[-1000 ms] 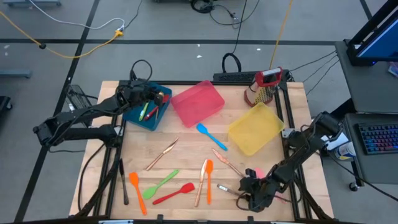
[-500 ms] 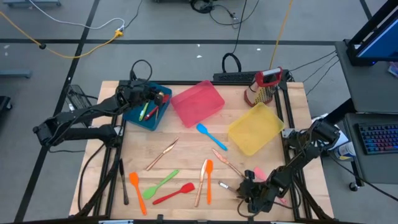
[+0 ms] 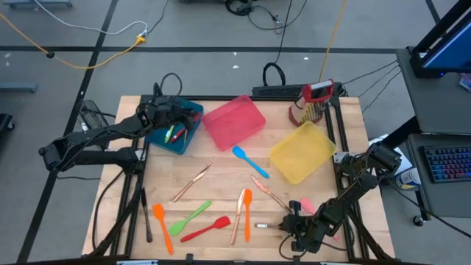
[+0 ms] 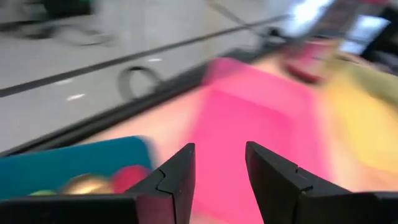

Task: Pick & Place Kitchen Items
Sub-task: Put the wooden spoon into the blue bin

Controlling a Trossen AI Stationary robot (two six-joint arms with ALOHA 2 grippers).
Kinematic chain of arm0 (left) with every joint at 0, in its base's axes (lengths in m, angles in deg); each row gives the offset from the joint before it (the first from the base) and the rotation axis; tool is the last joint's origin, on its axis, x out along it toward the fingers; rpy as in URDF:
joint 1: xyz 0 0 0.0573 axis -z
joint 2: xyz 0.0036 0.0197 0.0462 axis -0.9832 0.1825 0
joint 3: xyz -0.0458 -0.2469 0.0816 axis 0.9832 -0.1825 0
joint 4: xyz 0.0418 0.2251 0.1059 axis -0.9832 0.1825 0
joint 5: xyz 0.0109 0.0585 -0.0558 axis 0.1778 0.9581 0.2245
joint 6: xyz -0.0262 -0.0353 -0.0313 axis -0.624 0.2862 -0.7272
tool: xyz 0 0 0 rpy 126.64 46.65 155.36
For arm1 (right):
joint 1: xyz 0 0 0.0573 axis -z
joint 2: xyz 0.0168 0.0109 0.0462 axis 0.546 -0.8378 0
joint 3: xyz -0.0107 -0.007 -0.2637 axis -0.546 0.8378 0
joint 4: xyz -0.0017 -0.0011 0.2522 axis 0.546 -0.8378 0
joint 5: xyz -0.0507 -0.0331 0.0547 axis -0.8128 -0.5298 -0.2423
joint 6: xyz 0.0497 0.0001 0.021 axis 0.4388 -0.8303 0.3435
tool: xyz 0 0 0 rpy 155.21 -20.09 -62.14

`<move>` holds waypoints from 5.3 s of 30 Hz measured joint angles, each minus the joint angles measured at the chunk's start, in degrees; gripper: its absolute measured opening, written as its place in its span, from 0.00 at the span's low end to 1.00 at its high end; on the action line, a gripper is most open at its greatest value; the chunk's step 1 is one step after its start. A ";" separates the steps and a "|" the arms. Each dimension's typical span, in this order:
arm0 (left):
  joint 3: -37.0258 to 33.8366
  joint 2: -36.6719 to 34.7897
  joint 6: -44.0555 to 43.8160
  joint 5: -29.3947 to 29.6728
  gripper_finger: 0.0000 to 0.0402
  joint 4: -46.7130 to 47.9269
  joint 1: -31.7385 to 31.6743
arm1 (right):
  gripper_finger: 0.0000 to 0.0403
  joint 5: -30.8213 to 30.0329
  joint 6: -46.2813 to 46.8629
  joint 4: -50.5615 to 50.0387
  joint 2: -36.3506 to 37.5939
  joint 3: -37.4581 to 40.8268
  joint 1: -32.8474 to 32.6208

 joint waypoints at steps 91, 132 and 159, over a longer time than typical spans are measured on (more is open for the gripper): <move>18.88 44.11 19.19 -8.93 0.36 -25.71 37.41 | 0.10 7.72 -36.67 12.62 17.99 0.13 32.10; 18.86 44.06 21.37 -7.14 0.12 -27.50 37.67 | 0.10 7.77 -39.02 14.02 18.01 0.13 34.68; 18.84 44.06 17.74 -4.13 0.11 -27.10 37.69 | 0.44 2.67 -47.09 15.41 19.51 0.09 34.72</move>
